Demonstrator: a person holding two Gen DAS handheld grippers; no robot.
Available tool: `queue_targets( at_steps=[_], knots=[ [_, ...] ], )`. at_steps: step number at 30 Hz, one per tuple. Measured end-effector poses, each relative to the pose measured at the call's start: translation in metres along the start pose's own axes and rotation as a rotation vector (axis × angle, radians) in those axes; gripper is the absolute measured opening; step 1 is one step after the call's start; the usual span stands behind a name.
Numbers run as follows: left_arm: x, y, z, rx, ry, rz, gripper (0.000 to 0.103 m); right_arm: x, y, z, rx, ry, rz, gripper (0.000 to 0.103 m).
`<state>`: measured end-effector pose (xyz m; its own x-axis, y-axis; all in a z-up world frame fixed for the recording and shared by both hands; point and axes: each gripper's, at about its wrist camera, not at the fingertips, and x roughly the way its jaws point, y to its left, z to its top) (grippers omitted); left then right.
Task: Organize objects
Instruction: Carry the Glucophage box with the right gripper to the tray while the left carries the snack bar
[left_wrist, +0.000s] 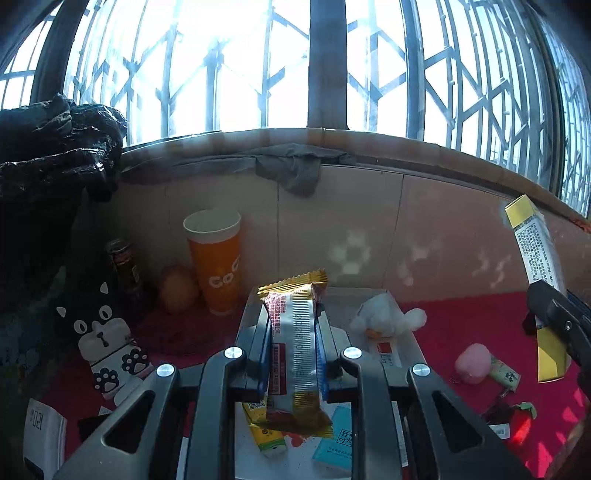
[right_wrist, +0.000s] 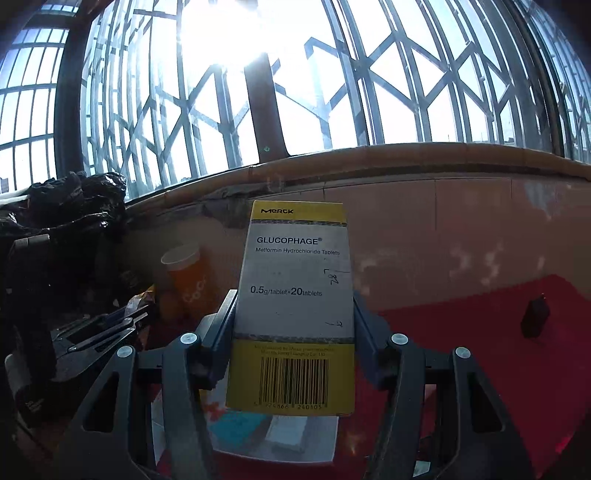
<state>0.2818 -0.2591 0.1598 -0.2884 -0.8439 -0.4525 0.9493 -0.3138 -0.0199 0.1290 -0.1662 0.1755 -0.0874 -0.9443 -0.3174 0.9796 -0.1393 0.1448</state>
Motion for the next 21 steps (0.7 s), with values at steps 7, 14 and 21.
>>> queue_targets(
  at_steps=[7, 14, 21],
  knots=[
    [0.007, 0.009, -0.002, 0.015, 0.018, 0.036, 0.019, 0.030, 0.016, -0.001, 0.009, 0.047, 0.007, 0.057],
    [0.008, 0.029, -0.012, -0.013, 0.052, 0.114, 0.019, 0.063, 0.043, -0.007, -0.039, 0.092, 0.078, 0.057],
    [0.053, -0.006, 0.002, 0.030, 0.068, 0.025, 0.019, 0.052, 0.014, -0.019, 0.011, 0.119, 0.013, 0.057]
  ],
)
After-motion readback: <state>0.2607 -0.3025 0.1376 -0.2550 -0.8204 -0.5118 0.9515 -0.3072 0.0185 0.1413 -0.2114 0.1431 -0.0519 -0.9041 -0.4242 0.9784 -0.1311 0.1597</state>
